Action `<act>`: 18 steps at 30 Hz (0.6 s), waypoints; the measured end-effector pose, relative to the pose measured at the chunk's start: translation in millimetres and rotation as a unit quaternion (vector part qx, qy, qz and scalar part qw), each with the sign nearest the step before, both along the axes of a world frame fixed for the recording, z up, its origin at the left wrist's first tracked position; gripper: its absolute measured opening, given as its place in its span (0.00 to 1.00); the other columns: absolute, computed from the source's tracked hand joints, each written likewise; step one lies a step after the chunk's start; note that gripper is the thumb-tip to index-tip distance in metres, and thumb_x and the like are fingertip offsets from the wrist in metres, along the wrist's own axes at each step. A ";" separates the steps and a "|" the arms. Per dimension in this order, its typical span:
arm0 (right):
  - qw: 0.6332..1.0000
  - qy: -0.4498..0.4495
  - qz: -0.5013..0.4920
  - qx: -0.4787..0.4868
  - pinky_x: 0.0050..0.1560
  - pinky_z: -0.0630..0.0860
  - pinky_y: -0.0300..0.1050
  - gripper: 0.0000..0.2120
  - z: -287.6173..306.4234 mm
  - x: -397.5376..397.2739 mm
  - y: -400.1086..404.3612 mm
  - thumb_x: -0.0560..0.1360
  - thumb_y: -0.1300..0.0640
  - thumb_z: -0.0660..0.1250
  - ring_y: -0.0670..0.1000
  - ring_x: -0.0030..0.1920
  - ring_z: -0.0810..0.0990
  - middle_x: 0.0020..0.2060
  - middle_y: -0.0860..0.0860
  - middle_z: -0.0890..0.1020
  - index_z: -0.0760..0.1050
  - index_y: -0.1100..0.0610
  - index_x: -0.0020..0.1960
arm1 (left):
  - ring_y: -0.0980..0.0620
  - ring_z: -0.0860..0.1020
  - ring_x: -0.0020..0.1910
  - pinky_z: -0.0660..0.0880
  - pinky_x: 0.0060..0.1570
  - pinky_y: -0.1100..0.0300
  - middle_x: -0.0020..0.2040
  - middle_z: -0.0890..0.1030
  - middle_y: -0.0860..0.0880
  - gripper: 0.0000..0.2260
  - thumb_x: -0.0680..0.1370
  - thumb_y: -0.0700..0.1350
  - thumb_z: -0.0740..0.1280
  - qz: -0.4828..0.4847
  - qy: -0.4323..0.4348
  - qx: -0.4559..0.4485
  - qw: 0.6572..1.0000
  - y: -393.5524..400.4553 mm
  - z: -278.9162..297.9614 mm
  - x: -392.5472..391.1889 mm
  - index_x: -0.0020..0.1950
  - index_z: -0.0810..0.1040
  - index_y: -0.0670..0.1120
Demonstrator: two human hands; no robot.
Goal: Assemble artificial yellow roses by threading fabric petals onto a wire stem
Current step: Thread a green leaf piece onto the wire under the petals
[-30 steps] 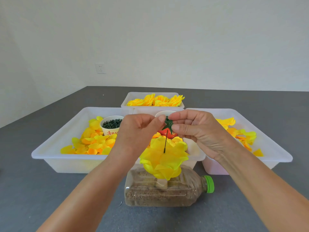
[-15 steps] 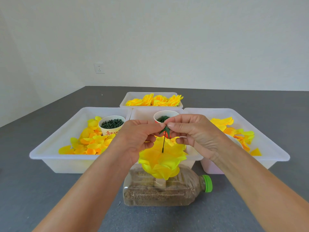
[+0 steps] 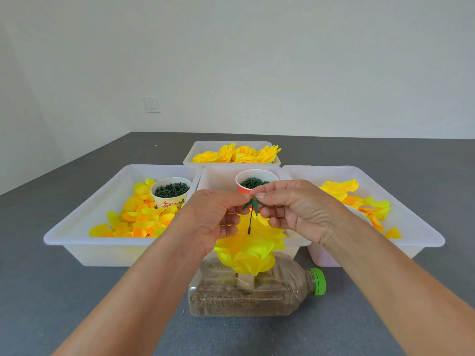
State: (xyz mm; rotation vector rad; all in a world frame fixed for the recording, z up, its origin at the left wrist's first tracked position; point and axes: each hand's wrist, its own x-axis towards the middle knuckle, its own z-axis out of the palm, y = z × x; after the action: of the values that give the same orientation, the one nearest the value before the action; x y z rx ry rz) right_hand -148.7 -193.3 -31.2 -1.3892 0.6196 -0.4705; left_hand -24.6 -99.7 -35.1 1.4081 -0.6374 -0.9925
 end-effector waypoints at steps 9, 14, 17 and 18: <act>0.994 -0.004 -0.002 0.108 0.23 0.71 0.33 0.06 3.7 1.6 1.1 0.75 0.66 0.64 0.44 0.23 0.76 0.25 0.51 0.77 0.78 0.60 0.42 | 0.57 0.70 0.20 0.67 0.20 0.68 0.25 0.76 0.49 0.05 0.74 0.39 0.67 -0.004 0.028 0.011 1.000 -2.5 0.4 -3.0 0.39 0.78 0.41; 0.994 0.005 -0.014 0.108 0.22 0.71 0.33 0.06 0.6 2.6 3.5 0.74 0.66 0.65 0.44 0.23 0.76 0.25 0.51 0.78 0.77 0.60 0.41 | 0.57 0.70 0.21 0.67 0.20 0.68 0.25 0.76 0.49 0.04 0.74 0.40 0.68 0.001 0.023 0.016 1.000 -2.3 -3.4 -4.7 0.39 0.79 0.41; 0.997 0.031 -0.017 0.070 0.22 0.71 0.34 0.04 -3.3 2.3 4.6 0.74 0.66 0.66 0.44 0.23 0.76 0.25 0.51 0.78 0.77 0.60 0.42 | 0.57 0.70 0.21 0.67 0.20 0.68 0.26 0.77 0.49 0.05 0.74 0.39 0.68 -0.003 0.009 0.030 1.000 -0.8 -6.3 -4.1 0.38 0.78 0.41; 0.997 0.040 -0.017 0.058 0.22 0.71 0.34 0.03 -4.3 2.2 4.8 0.73 0.65 0.66 0.44 0.23 0.76 0.25 0.51 0.78 0.77 0.59 0.42 | 0.57 0.70 0.21 0.67 0.20 0.68 0.26 0.77 0.49 0.05 0.74 0.39 0.69 -0.004 0.003 0.035 0.999 -0.4 -6.9 -4.0 0.38 0.78 0.41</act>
State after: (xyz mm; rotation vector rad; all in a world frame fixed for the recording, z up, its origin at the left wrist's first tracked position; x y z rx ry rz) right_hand -146.5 -188.6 -35.5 -1.2927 0.7268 -0.4008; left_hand -28.6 -100.1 -42.0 1.4642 -0.6101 -1.0322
